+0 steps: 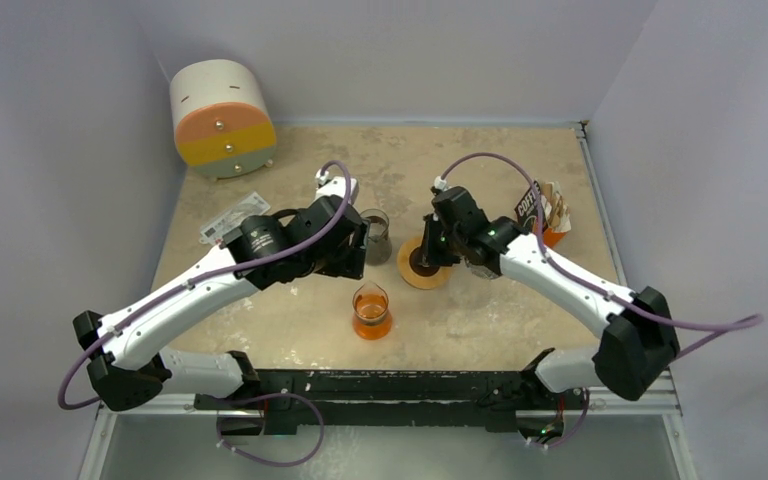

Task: Place the coffee filter in the dripper
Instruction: Pick up the dripper holder from the center of the board, then adjust the dripper holder.

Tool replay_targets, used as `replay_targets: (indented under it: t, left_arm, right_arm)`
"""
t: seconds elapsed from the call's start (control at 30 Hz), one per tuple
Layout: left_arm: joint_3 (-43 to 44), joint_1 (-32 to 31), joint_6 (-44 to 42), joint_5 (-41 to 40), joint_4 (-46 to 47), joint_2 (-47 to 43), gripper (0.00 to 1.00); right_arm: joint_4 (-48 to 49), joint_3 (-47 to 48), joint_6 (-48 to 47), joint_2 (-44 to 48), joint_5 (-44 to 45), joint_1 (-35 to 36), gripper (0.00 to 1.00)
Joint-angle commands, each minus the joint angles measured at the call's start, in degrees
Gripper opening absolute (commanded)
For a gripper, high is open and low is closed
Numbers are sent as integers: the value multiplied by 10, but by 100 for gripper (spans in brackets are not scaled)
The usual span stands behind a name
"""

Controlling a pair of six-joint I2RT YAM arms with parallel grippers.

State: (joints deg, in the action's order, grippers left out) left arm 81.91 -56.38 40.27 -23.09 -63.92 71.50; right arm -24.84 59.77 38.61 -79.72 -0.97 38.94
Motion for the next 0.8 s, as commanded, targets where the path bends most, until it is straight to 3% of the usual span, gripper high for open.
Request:
replay_targets:
  t: [0.0,0.17,0.47,0.63,0.77]
  left_arm:
    - [29,15,-11,34,22,2,73]
    - [-23,131,-1,240,118,-33,72]
    - [-92,232,64,466,235,-55,69]
    - [-147,269,113,553,303,-67,61]
    - [-172,270,130,572,329,-78,56]
  right_arm:
    - [-23,31,-31,59,9,3,0]
    - [12,23,-61,108,-27,3,0]
    - [51,49,-77,143,-50,65,0]
    - [64,72,-85,147,-42,106,0]
    - [67,90,-86,143,-43,125,0]
